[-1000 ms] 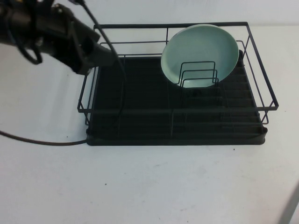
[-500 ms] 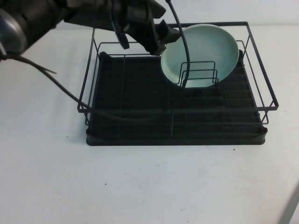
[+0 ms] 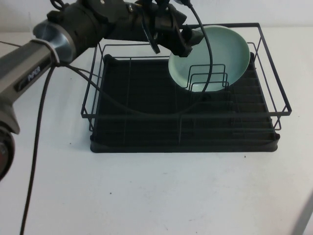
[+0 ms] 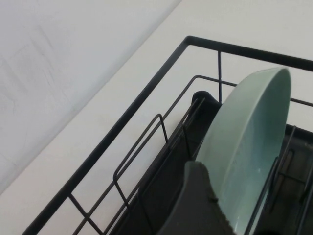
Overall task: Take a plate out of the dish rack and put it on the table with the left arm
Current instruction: Grasp the plate from the shelf
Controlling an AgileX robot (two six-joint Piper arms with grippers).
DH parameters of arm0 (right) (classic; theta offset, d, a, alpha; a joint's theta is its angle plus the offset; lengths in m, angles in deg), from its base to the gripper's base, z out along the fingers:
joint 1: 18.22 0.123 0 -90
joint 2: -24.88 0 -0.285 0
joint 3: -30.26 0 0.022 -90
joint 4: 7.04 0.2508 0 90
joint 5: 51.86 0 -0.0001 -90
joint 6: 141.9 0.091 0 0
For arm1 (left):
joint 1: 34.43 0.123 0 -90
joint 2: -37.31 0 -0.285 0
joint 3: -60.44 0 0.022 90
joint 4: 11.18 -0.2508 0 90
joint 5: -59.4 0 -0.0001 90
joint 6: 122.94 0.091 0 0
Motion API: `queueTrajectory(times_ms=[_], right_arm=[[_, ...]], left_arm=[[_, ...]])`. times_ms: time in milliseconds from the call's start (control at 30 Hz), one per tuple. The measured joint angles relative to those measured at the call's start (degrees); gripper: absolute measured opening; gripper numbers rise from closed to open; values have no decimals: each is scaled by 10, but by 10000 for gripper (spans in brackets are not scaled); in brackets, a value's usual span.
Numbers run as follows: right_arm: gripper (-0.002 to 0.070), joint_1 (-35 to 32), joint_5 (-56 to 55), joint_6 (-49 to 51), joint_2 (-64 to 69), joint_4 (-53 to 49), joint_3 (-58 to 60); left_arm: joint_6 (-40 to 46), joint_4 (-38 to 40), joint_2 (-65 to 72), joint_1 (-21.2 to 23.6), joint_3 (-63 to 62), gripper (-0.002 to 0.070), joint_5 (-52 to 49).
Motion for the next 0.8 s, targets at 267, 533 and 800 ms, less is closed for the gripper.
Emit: queueTrajectory(times_ms=[267,533,800], right_arm=[[-20,0,0,0,0,0,0],[-20,0,0,0,0,0,0],[-20,0,0,0,0,0,0]], left_arm=[[105,120,53,0,0,457,42],[176,200,81,0,0,437,86],[182,232,81,0,-18,138,85]])
